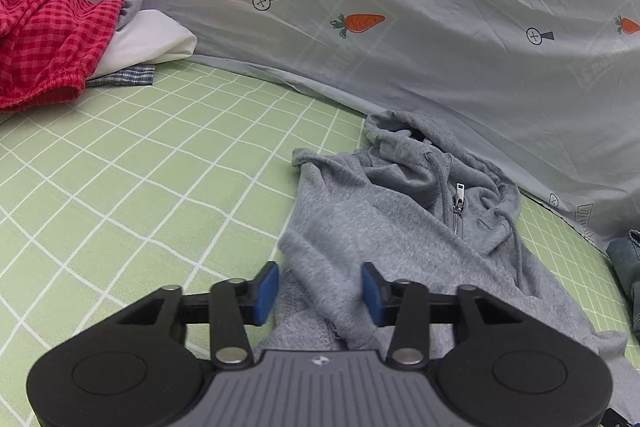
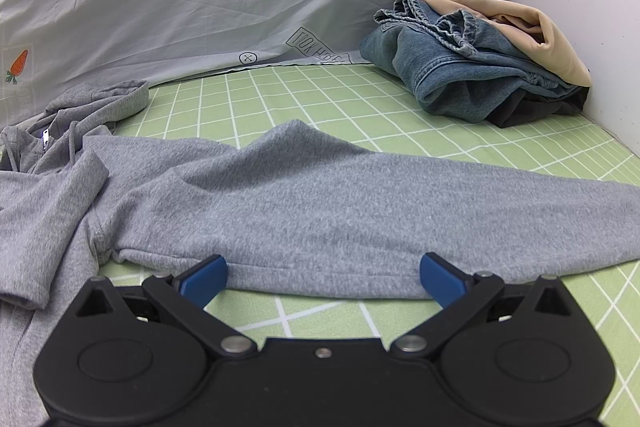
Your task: Fold clothes
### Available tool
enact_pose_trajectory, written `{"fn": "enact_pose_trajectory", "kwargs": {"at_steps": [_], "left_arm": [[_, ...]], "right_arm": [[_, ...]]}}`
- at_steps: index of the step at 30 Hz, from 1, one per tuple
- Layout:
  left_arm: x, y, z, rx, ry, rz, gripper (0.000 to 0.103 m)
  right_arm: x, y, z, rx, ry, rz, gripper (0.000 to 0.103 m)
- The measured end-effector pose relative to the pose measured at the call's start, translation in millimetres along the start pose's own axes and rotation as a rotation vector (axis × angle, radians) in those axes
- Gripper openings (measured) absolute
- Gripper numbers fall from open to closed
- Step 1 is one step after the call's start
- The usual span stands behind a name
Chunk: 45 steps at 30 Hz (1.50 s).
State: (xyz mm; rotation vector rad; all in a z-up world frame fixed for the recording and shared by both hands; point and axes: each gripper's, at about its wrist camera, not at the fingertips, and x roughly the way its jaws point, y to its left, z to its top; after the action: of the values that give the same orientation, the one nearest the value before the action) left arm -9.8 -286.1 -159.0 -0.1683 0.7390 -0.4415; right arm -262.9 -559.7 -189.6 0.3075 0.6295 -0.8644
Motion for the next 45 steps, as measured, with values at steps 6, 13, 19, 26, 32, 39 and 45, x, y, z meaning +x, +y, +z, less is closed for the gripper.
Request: {"fn": "enact_pose_trajectory", "kwargs": {"at_steps": [6,13,19,26,32,39,45], "left_arm": [[-19.3,9.0,-2.1,-0.069,-0.057,0.115,0.031],[-40.9,4.3,-4.2,-0.045,-0.108,0.220,0.080],[-35.6,-39.6,-22.6,0.169,-0.057,0.159,0.093],[-6.5,-67.9,-54.7,0.339,-0.017,0.229,0.103],[-0.6,-62.7,-54.4,0.313,-0.020,0.213,0.103],[0.4,-57.3,-52.9,0.276,-0.004,0.184,0.103],[0.5,-56.8,-52.5,0.272,-0.002,0.180,0.103]], "right_arm": [[0.2,-0.9,0.2,0.000,0.000,0.002,0.103],[0.3,-1.2,0.5,-0.001,0.000,0.002,0.103],[-0.1,-0.9,0.6,-0.011,0.002,0.002,0.103],[-10.7,-27.8,-1.6,-0.087,-0.013,-0.036,0.103],[-5.4,-123.4,5.1,-0.034,-0.037,-0.191,0.103],[13.7,-208.7,15.8,0.206,-0.019,-0.299,0.103],[27.2,-212.3,23.5,0.186,-0.001,-0.356,0.103]]}}
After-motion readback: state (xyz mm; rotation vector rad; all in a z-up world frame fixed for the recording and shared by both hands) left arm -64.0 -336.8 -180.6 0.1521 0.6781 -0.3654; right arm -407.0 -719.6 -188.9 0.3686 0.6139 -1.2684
